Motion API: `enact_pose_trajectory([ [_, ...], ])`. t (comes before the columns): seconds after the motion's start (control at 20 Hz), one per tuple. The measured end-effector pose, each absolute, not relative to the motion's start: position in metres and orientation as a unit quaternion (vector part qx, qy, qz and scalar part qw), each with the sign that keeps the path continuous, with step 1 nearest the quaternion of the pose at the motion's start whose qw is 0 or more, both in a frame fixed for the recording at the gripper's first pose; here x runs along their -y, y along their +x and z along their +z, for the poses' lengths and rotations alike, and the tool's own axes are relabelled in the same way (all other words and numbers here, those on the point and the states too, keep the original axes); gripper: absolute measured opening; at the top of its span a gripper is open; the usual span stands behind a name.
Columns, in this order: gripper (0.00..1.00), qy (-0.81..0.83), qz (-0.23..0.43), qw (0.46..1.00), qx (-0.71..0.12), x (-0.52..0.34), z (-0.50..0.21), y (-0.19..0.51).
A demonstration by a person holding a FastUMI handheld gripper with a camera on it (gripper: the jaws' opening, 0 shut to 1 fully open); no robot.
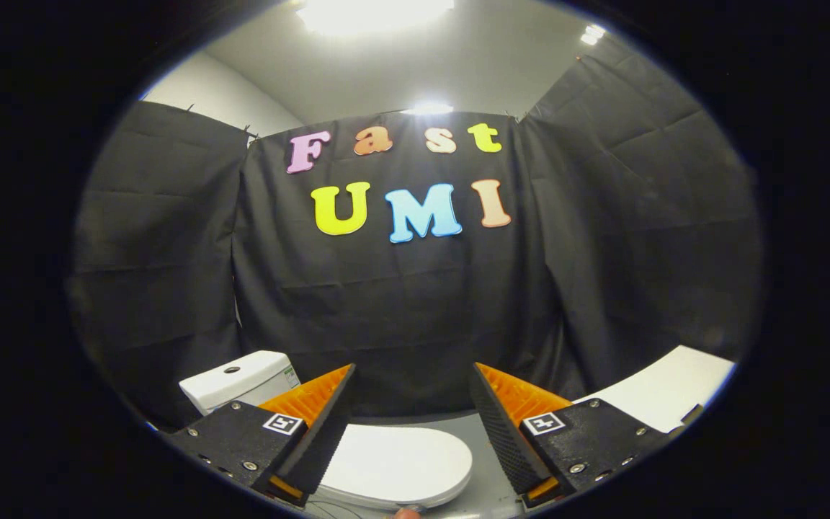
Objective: Open the toilet lid.
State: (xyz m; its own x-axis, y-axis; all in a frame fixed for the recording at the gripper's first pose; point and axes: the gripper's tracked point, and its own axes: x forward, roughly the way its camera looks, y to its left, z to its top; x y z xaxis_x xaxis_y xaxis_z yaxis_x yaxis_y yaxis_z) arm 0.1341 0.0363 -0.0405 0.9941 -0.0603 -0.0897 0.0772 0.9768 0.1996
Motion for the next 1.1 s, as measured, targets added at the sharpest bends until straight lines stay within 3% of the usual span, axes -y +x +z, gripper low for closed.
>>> enact_pose_trajectory([
  [0.6,0.96,0.294,-0.04,0.951,-0.088,-0.075,-0.154,0.134],
  [1.1,0.95,0.394,-0.123,0.898,-0.154,-0.091,-0.269,0.088],
])
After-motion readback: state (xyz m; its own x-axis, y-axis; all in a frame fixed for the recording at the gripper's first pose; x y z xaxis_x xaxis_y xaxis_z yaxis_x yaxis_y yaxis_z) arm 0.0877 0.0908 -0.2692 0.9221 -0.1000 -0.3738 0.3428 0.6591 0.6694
